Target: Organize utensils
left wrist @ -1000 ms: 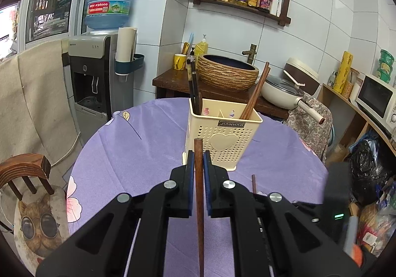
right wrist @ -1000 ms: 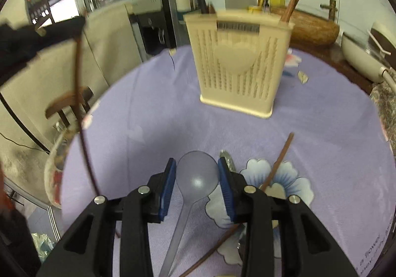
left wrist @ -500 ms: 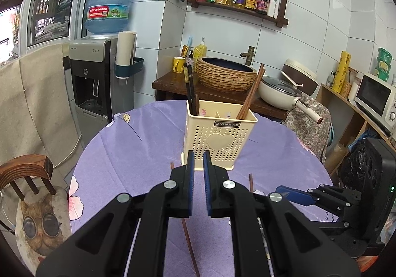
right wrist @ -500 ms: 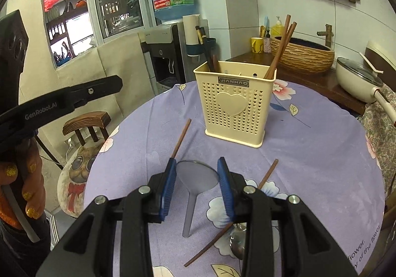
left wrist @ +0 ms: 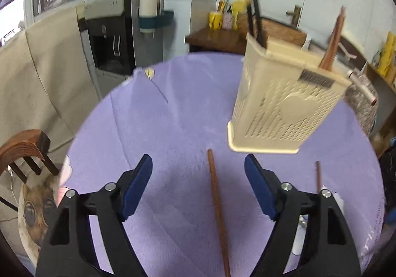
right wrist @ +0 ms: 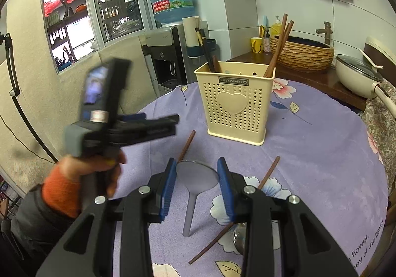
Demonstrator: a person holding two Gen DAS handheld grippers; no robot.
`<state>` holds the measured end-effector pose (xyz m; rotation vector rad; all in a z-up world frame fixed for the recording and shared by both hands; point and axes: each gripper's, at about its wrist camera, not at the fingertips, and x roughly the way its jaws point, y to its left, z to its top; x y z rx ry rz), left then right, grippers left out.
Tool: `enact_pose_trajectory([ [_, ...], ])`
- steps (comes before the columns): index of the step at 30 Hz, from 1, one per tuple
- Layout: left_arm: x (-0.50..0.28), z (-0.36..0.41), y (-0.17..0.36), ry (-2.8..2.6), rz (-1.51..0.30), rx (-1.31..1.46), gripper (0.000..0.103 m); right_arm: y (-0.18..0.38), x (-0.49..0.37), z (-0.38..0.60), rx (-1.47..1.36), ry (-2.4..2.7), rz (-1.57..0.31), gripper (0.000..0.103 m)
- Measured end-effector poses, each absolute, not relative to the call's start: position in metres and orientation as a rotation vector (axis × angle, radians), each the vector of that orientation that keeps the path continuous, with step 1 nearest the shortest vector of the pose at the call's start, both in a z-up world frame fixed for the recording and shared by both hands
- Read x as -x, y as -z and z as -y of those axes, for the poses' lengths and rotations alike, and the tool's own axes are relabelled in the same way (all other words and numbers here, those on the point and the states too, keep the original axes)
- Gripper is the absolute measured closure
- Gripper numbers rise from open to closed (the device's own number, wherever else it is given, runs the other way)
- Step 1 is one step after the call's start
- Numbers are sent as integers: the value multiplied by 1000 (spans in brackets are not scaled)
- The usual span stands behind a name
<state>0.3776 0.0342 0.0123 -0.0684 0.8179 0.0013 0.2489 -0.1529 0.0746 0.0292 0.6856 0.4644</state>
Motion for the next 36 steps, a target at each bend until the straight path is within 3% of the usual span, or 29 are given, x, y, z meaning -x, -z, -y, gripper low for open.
enact_pose_trajectory([
  [10, -421, -6, 46, -39, -959, -8, 53, -73, -248, 157, -50, -465, -697, 70],
  [14, -424, -5, 51, -36, -949, 5, 58, -73, -248, 157, -50, -467, -698, 70],
  [22, -436, 5, 49, -20, -939, -11, 96, -70, -249, 159, -62, -457, -707, 70],
  [30, -427, 0, 36, 11, -921, 44, 96, -73, -247, 165, -68, -450, -697, 70],
  [36, -374, -11, -30, 107, -752, 94, 96, -84, -247, 170, -90, -474, -680, 70],
])
